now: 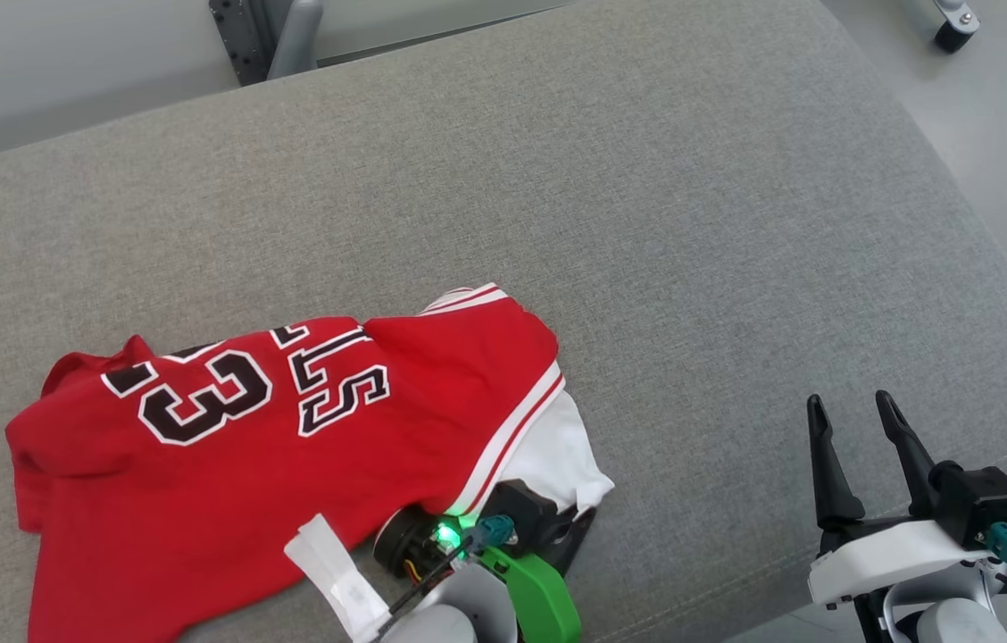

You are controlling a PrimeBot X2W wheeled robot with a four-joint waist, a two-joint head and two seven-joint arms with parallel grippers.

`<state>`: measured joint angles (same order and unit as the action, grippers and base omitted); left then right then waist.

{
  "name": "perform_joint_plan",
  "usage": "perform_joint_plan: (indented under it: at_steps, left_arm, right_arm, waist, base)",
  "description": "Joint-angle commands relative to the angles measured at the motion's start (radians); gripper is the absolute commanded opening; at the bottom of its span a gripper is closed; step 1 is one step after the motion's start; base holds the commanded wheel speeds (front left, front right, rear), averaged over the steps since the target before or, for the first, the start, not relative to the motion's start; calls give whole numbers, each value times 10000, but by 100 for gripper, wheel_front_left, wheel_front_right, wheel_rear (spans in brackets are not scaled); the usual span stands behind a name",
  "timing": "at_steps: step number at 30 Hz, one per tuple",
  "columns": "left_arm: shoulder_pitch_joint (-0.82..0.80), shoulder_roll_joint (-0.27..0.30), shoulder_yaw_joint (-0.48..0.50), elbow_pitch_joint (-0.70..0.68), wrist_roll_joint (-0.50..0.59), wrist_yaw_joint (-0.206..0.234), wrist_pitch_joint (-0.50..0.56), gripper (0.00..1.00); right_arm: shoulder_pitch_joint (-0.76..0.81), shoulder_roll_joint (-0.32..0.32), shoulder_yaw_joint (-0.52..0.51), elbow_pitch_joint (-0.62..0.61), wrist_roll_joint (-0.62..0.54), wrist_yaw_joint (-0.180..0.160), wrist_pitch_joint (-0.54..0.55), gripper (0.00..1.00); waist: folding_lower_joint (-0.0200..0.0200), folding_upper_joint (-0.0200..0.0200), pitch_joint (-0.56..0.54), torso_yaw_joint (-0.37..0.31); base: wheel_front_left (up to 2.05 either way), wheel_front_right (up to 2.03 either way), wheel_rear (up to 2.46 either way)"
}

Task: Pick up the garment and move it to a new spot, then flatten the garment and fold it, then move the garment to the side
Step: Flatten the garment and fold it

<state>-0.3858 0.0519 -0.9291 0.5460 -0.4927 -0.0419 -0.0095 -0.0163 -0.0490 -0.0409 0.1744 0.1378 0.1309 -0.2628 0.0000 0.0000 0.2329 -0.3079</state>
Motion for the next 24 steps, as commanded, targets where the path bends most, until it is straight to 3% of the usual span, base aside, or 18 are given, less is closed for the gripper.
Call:
perform_joint_plan:
  at_steps: [1,8,9,11,19,24]
  left_arm:
    - [-95,-8,-69,-113,-151,-51,-68,0]
    - [-257,-1,-469,-575,-975,307,-974,0]
    - [-266,4,-525,-642,-1100,374,-1106,27]
    - [-318,2,-704,-704,-1328,372,-1250,100]
    - [-433,2,-1659,-796,-2173,-208,-1033,100]
    - [-423,8,-1574,-1074,-2575,-92,-1547,100]
  right_arm:
    - [-96,-28,-23,5,47,-3,-30,100]
    - [-87,-28,-19,22,50,-3,-30,100]
    - [-57,-28,-21,27,24,-3,-30,100]
    - [-5,-28,-23,47,-47,-3,-30,100]
    - [38,-28,-47,80,-144,-3,-30,100]
    - [73,-28,-94,18,-210,-3,-30,100]
  waist:
    - [0,0,-7,9]
    - [0,0,-64,96]
    - [0,0,-82,123]
    - [0,0,-117,167]
    - [0,0,-231,333]
    - [0,0,-340,527]
  base:
    - [0,0,0]
    - [0,0,0]
    - [0,0,0]
    - [0,0,0]
    - [0,0,0]
    - [0,0,0]
